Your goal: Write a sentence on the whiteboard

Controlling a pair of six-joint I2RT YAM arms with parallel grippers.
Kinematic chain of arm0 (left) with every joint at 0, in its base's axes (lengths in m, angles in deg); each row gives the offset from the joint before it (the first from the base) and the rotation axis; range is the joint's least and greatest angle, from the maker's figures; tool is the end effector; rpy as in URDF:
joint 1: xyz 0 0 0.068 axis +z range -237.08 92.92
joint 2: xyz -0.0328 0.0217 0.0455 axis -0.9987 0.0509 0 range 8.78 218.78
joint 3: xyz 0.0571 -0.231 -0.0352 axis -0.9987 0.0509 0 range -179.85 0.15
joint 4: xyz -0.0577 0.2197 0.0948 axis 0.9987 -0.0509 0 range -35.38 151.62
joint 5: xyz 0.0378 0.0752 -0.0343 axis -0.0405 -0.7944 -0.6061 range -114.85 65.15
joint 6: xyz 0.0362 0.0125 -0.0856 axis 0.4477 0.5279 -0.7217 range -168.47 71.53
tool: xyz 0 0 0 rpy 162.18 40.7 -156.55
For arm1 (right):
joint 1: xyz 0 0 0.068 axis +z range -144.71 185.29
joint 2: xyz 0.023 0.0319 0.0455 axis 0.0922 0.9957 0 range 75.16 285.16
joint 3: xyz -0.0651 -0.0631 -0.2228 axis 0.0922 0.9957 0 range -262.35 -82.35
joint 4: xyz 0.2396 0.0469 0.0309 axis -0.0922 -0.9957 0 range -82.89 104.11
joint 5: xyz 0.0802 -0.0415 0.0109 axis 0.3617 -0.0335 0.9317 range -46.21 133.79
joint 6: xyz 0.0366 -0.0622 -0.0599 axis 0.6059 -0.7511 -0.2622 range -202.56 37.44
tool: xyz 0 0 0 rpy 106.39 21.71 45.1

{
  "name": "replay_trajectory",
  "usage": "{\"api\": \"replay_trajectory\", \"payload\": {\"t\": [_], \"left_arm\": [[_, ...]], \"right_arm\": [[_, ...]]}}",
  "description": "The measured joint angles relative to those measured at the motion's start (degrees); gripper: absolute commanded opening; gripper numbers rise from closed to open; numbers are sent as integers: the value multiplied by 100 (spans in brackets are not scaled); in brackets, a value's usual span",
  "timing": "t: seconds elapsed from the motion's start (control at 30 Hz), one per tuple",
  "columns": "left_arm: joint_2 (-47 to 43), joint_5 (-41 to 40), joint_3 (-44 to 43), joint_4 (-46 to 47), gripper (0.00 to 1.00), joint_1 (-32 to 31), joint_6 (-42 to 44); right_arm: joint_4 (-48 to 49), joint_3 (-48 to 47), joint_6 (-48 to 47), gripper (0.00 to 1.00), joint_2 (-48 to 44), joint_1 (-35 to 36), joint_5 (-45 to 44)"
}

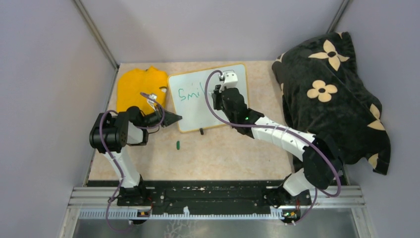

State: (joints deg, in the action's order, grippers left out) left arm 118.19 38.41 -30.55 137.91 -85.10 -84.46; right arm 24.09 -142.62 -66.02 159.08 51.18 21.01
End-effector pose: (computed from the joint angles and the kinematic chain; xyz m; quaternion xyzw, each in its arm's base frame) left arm 0.3146 -0.0647 0.1138 0.1432 0.6992 -0.5344 0.4527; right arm 0.2858 0.2476 0.2701 -0.0772 0.7765 0.1812 0.5986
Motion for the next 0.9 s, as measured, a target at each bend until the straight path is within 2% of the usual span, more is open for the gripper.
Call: {"api": "replay_trajectory", "payload": {"t": [0.9], "left_arm": [[0,-4,-2,0,0,-2,0]], "right_arm": [[-39,-52,2,0,122,-186,0]]}}
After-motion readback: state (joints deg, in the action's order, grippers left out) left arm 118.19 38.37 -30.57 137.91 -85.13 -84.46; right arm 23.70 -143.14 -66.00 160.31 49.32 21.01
